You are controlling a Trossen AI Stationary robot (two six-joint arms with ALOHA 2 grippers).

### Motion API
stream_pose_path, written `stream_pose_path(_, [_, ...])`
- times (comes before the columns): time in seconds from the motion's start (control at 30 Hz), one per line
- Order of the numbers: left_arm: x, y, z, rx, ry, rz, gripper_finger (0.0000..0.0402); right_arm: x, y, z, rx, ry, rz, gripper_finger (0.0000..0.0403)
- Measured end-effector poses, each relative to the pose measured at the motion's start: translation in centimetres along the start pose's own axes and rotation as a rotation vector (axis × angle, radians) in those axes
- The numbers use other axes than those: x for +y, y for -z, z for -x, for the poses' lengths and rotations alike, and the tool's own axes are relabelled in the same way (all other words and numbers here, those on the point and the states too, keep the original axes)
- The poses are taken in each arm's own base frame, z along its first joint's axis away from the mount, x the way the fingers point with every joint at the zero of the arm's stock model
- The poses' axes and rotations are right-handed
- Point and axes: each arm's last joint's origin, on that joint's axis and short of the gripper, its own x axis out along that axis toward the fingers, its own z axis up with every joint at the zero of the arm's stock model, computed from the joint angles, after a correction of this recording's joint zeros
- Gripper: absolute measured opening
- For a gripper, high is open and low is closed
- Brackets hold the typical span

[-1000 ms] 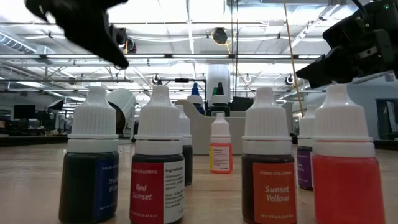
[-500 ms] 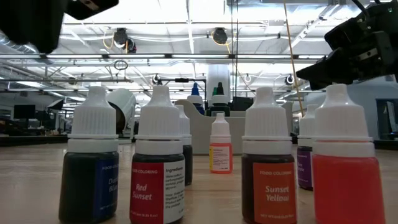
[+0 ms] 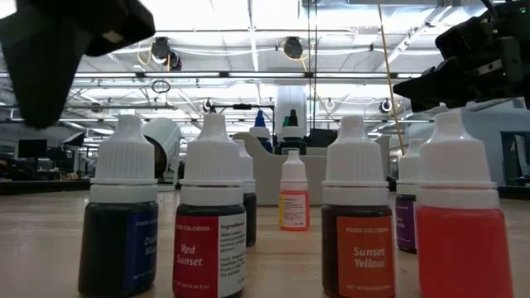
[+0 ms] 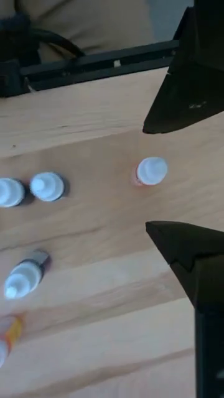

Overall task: Pick & Place food coloring
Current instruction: Put the small orange food coloring bottle into the gray bin

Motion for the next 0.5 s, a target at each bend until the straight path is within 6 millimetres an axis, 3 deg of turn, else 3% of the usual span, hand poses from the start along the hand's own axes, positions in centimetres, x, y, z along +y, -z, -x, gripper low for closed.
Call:
stream_pose_path(0.23, [-0.2, 0.3, -2.0, 0.052, 0.001, 0.008, 0.0236, 0.0, 0.0, 0.0, 0.000, 0.001, -0.002, 0.0000])
stream_pose_path(0.5, [-0.2, 0.3, -2.0, 0.048, 0.003, 0.007, 0.0201, 0.0, 0.0, 0.0, 0.001, 0.000, -0.013, 0.0000])
